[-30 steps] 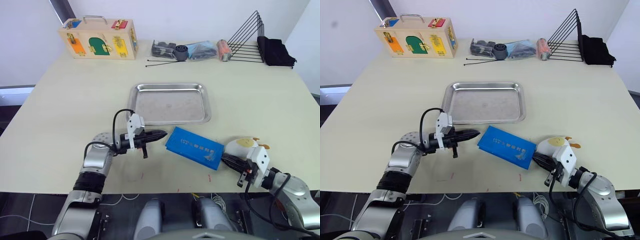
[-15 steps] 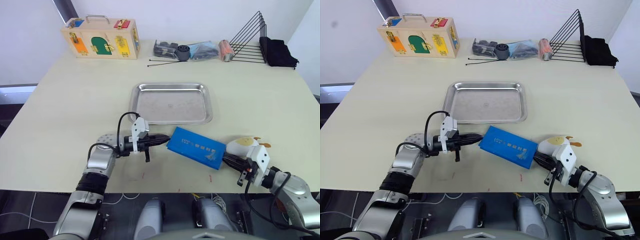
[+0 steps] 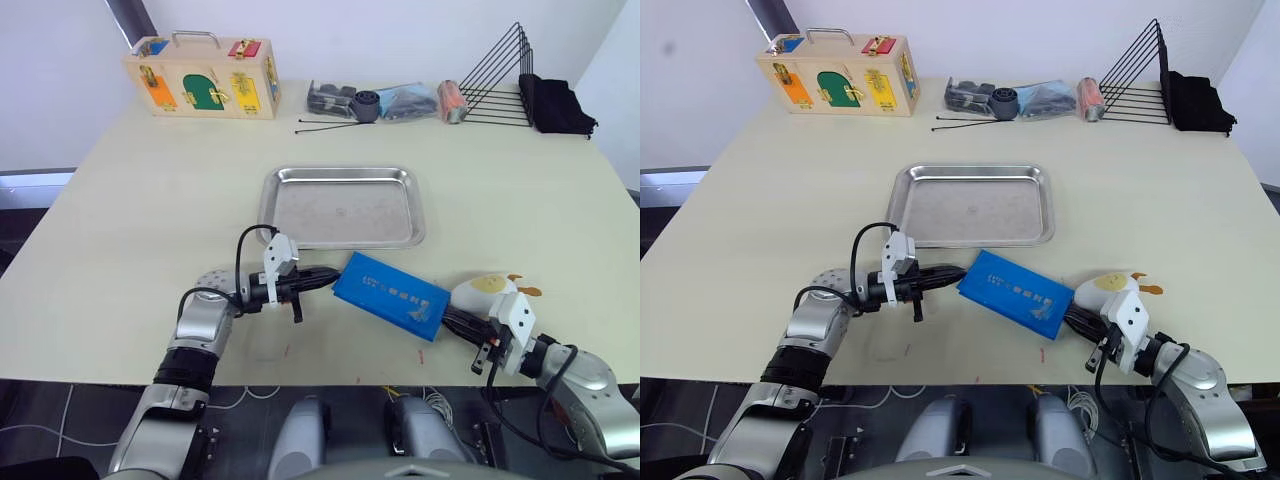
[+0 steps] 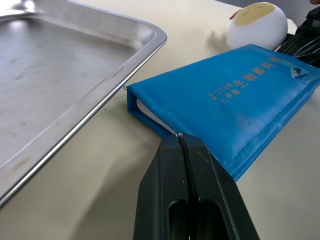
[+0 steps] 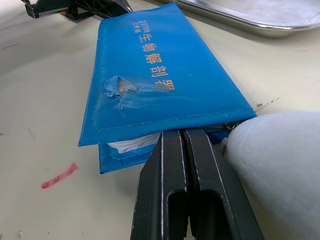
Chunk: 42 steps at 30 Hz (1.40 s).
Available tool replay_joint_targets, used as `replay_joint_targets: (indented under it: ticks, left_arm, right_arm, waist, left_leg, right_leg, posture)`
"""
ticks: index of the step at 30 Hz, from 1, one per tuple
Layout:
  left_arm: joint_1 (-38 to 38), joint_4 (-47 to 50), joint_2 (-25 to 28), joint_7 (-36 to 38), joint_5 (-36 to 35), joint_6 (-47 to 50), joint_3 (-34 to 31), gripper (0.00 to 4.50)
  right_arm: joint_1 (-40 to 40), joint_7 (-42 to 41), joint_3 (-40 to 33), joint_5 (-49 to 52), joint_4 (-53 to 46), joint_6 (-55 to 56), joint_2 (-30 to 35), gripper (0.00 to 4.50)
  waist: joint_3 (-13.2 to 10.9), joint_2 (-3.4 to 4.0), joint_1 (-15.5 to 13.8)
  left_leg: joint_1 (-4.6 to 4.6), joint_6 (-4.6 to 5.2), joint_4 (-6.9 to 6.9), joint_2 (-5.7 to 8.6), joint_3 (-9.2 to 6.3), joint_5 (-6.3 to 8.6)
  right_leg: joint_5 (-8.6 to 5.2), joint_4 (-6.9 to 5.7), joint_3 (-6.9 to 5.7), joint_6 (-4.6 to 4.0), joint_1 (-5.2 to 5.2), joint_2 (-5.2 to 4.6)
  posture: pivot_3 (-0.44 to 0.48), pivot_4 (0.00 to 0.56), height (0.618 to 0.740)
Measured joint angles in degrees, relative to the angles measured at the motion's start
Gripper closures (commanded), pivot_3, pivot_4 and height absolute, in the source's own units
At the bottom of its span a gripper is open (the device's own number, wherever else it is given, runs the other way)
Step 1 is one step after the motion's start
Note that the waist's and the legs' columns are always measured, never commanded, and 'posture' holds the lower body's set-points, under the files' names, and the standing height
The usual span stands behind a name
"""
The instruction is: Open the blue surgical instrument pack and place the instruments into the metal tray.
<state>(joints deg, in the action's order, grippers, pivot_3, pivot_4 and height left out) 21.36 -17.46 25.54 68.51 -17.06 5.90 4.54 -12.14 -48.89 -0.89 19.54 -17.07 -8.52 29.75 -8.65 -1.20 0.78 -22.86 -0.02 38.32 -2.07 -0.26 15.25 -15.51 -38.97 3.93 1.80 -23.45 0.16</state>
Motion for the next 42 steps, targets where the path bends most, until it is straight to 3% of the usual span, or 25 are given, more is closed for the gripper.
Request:
replay_joint_targets:
  ticks: [18,31,42]
  left_arm:
    - [-1.55,2.93,-0.41,-3.29,0.11,3.96,0.07,4.50]
    - [-0.28,6.76,1.33,-5.15,2.18,11.87,2.36,4.50]
    - [-0.44,5.83,1.81,-3.13,2.04,9.09,2.13,4.50]
  right_arm:
    - [0.03,0.59,0.45,-0.02,-0.27,-0.33,0.10,4.46]
    - [0.19,0.58,0.57,-0.23,-0.47,-0.62,0.08,4.46]
    - [1.72,0.34,1.20,-1.21,-0.06,-0.49,0.11,4.46]
  waist:
    - [0.21,0.31,0.01]
    - [0.27,0.39,0.03]
    - [0.28,0.40,0.17]
  left_leg:
    - [0.01,0.00,0.00,0.02,0.01,0.00]
    - [0.03,0.01,0.00,0.03,0.02,0.00]
    - [0.03,0.01,0.00,0.01,0.02,0.00]
  right_leg:
    - [0.00,0.01,0.01,0.00,0.01,-0.02]
    - [0.00,0.01,0.02,0.00,0.02,-0.01]
    - [0.00,0.01,0.02,0.00,0.01,0.02]
  posture:
    - [0.000,0.150,0.740]
    - [0.000,0.150,0.740]
    - [0.000,0.150,0.740]
